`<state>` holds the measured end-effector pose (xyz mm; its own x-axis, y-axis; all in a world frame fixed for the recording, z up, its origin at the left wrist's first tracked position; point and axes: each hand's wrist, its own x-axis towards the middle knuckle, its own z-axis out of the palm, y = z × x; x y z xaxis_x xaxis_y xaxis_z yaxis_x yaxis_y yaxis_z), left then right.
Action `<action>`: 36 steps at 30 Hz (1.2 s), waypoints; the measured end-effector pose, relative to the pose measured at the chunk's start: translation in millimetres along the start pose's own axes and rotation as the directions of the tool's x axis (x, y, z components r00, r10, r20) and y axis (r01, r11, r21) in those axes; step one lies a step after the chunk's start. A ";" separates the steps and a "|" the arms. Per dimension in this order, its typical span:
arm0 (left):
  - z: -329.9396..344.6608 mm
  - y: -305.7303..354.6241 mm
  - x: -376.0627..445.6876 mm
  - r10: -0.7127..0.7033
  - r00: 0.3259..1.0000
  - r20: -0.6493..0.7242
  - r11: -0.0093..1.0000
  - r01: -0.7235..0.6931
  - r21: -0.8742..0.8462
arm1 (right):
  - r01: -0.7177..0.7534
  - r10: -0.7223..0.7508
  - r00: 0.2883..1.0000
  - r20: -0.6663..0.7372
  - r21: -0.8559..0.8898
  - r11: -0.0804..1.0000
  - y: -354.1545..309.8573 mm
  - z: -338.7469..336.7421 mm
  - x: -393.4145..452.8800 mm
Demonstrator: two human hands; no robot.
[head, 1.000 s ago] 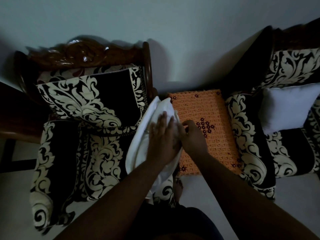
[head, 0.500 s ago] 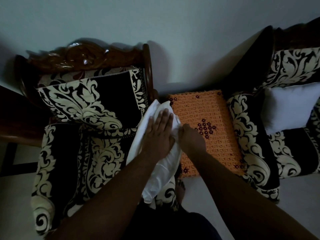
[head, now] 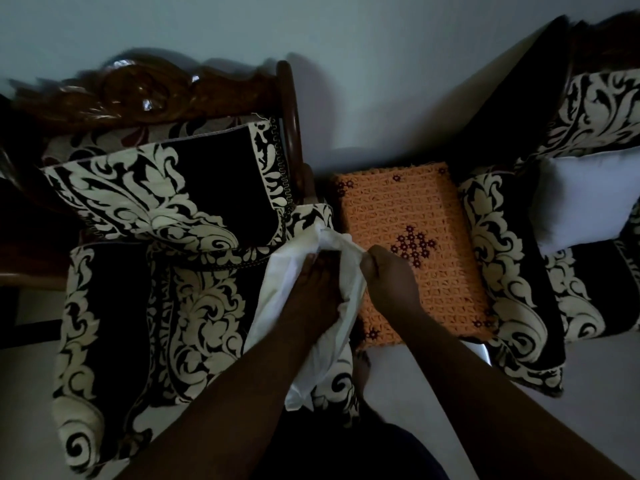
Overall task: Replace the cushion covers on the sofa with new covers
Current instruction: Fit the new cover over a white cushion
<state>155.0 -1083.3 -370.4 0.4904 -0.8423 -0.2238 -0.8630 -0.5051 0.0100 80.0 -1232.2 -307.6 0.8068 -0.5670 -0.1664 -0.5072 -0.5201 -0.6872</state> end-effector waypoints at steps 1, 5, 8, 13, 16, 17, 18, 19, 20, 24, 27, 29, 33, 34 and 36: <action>-9.1 -0.1 1.1 0.000 1.000 0.000 1.000 0.000 0.031 | 0.007 -0.007 1.000 -0.003 -0.033 0.999 -1.9 -0.3 2.7; -70.2 6.2 10.9 0.008 0.983 -0.185 0.987 -0.038 -0.159 | -0.053 0.048 0.996 -0.073 -0.072 0.996 -11.6 -5.5 4.5; -94.0 -12.2 -2.6 -0.096 0.947 -0.307 0.960 0.007 -0.279 | -0.078 0.076 0.993 -0.090 -0.025 0.997 -16.1 -4.4 -11.4; -83.4 -52.1 -56.4 -0.485 0.867 -0.112 0.804 0.392 -0.446 | -0.159 0.164 0.979 -0.120 0.052 0.986 -21.7 0.1 -18.2; -79.7 -66.8 -75.9 -0.469 0.879 0.084 0.765 0.452 -0.459 | -0.121 0.133 0.975 -0.178 0.076 0.990 -37.2 3.9 -26.5; -79.9 -71.0 -78.6 -0.452 0.891 0.054 0.800 0.431 -0.418 | -0.084 0.094 0.978 -0.188 0.058 0.995 -44.1 6.7 -32.1; -80.0 -73.9 -79.5 -0.430 0.903 0.019 0.838 0.407 -0.365 | -0.041 0.047 0.984 -0.171 0.040 0.998 -51.4 10.6 -38.8; -81.0 -75.8 -79.6 -0.403 0.915 -0.008 0.872 0.381 -0.306 | 0.011 -0.009 0.992 -0.123 0.019 1.000 -59.3 15.0 -47.5; -80.5 -77.4 -79.7 -0.373 0.928 -0.003 0.903 0.362 -0.233 | 0.069 -0.071 0.996 -0.048 -0.029 0.997 -64.9 21.7 -56.0; -80.7 -85.1 -83.5 -0.081 0.995 -0.057 0.973 0.091 0.210 | 0.235 -0.165 0.962 0.219 -0.349 0.907 -59.4 53.5 -78.7; -89.1 -93.5 -86.2 0.153 0.986 -0.071 0.891 -0.107 0.442 | 0.214 -0.144 0.968 0.206 -0.380 0.900 -49.4 61.3 -78.5; -90.0 -102.5 -84.6 0.267 0.963 -0.030 0.819 -0.211 0.534 | 0.202 -0.120 0.968 0.222 -0.396 0.896 -47.0 61.8 -72.2; -86.9 -115.4 -86.6 0.433 0.887 0.160 0.703 -0.444 0.556 | 0.181 -0.086 0.967 0.242 -0.403 0.897 -45.2 52.2 -58.1; -89.2 -116.3 -86.1 0.448 0.870 0.205 0.687 -0.482 0.544 | 0.185 -0.085 0.963 0.255 -0.399 0.898 -46.3 50.4 -56.5; -99.3 -112.8 -83.0 0.464 0.841 0.279 0.647 -0.537 0.541 | 0.189 -0.086 0.960 0.265 -0.393 0.900 -48.6 50.4 -57.3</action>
<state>223.7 -975.1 -256.3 -0.0224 -0.8901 -0.4552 -0.8876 0.2272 -0.4006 73.7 -1142.2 -300.3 0.8988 -0.3306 -0.2878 -0.4230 -0.8262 -0.3722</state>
